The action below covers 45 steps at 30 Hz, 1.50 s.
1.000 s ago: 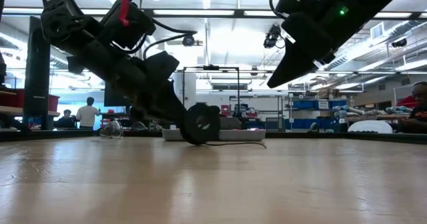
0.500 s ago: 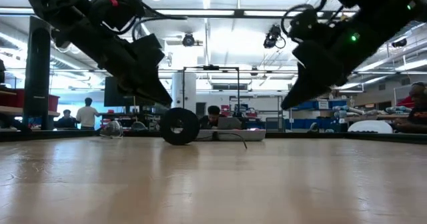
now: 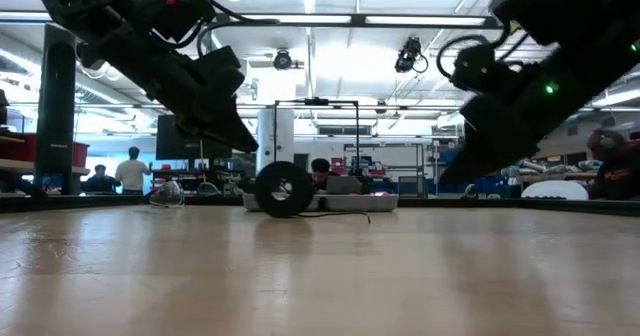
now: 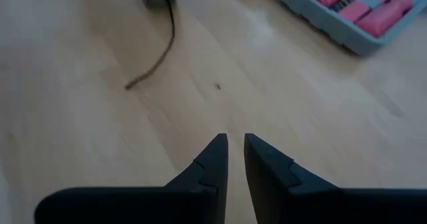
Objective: Coil cords
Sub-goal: Uncoil the black wire from the black spool
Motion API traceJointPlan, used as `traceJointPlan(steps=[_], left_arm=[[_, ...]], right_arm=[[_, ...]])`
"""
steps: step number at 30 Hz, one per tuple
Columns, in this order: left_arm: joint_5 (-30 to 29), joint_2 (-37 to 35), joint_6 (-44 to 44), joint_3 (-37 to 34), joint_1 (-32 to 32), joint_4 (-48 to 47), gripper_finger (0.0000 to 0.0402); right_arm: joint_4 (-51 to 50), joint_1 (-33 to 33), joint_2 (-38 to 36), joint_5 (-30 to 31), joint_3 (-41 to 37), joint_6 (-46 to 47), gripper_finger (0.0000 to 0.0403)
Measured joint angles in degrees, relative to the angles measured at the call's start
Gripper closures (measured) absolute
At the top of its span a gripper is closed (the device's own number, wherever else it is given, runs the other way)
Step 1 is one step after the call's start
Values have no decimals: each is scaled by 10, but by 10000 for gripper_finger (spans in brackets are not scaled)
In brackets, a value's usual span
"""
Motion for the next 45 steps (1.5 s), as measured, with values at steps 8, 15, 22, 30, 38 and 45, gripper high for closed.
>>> traceJointPlan(steps=[8,15,22,30,38,45], left_arm=[[10,1,-1,0,0,-6,307],[13,1,-33,0,-1,-5,307],[-60,2,-15,0,-44,-4,313],[-106,2,-14,0,-94,-35,393],[-30,2,33,-61,-120,9,400],[131,-34,75,-123,-88,148,401]], right_arm=[[174,0,0,0,-98,1,355],[258,0,1,0,-132,0,355],[344,0,1,1,-129,-35,358],[358,0,1,-15,-129,-45,362],[301,-20,1,-90,-23,-110,397],[150,-109,1,-174,93,-178,401]])
